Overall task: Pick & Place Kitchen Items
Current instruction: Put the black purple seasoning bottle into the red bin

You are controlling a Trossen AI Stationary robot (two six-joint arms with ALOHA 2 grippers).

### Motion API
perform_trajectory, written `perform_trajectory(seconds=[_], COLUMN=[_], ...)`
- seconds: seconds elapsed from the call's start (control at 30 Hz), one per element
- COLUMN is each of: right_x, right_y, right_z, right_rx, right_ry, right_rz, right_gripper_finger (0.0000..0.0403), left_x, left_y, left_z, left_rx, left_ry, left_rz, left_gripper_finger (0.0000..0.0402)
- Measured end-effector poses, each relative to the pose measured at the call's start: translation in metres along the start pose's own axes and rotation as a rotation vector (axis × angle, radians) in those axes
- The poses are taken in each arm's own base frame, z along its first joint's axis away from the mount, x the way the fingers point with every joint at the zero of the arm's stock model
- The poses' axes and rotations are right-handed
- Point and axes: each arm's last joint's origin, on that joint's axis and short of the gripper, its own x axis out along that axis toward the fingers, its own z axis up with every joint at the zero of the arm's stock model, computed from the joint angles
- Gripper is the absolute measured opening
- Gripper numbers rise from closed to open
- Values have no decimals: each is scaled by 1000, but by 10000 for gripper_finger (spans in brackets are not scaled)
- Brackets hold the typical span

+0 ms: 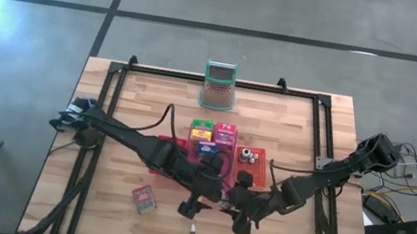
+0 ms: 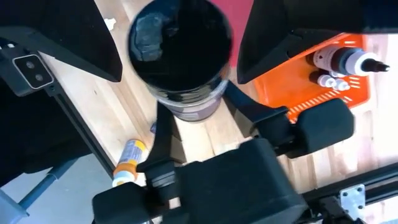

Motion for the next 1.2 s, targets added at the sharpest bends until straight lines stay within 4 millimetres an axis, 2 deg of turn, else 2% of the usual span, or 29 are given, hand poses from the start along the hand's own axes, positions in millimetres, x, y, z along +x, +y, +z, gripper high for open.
perform_trajectory(seconds=[0.33, 0.6, 0.73, 0.87, 1.1, 1.2], right_x=[0, 0, 0, 0, 1, 1], right_y=[-1, -1, -1, -1, -2, -2], right_z=[-1, -1, -1, -1, -1, -1], right_rx=[-6, -7, -9, -11, -8, -8], right_ry=[12, 11, 11, 11, 12, 12], right_rz=[-6, -7, -7, -8, -10, -11], right_gripper_finger=[219, 218, 217, 223, 219, 217], left_x=[1, 20, 20, 20, 20, 20], left_y=[11, 12, 12, 12, 13, 13], left_z=[-1, -8, -7, -7, -6, -6], left_rx=[-13, 0, 7, 17, 30, 32], left_ry=[-6, 34, 27, 24, 16, 15], left_rz=[-44, -77, -76, -76, -74, -75], left_gripper_finger=[321, 321, 319, 296, 230, 219])
